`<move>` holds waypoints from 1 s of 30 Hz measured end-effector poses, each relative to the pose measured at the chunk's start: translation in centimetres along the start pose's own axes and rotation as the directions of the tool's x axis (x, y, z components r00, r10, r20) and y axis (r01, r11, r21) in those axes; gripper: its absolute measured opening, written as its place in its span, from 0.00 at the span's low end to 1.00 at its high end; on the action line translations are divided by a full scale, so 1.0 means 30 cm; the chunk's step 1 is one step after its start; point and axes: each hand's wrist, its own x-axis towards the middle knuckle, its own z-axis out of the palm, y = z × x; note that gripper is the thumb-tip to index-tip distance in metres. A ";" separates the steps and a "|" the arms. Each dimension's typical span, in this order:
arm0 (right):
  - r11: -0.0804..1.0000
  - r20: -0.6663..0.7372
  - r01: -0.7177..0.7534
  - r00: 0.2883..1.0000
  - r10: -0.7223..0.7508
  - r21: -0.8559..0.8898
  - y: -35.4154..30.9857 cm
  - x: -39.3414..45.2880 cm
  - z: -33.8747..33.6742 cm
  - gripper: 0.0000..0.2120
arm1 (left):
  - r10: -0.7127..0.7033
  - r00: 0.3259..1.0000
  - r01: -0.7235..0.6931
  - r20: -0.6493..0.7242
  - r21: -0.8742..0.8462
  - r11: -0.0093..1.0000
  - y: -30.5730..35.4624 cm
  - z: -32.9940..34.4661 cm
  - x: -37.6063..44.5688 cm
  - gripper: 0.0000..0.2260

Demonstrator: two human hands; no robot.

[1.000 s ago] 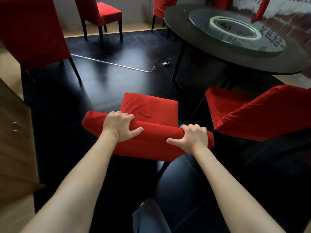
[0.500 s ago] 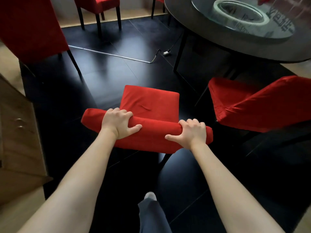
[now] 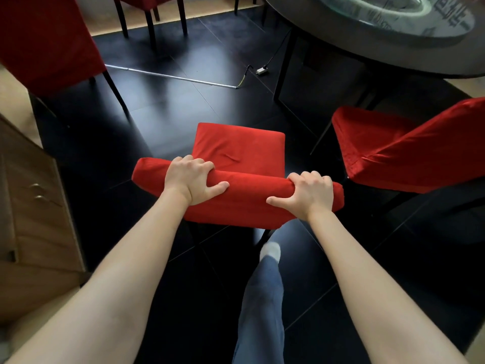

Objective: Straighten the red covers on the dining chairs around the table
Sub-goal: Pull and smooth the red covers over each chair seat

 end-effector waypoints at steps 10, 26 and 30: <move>0.999 -0.072 0.006 0.997 -0.002 0.052 -0.108 0.096 0.003 0.45 | 0.011 1.000 -0.010 0.019 -0.003 1.000 -0.136 -0.003 0.086 0.43; 0.999 -0.012 -0.009 1.000 0.010 0.032 -0.129 0.106 -0.004 0.46 | 0.019 0.999 -0.017 0.047 -0.027 0.999 -0.162 0.000 0.091 0.43; 1.000 0.039 -0.010 0.999 0.010 0.003 -0.134 0.099 -0.021 0.46 | 0.022 0.998 -0.020 0.059 -0.043 0.999 -0.158 -0.008 0.080 0.42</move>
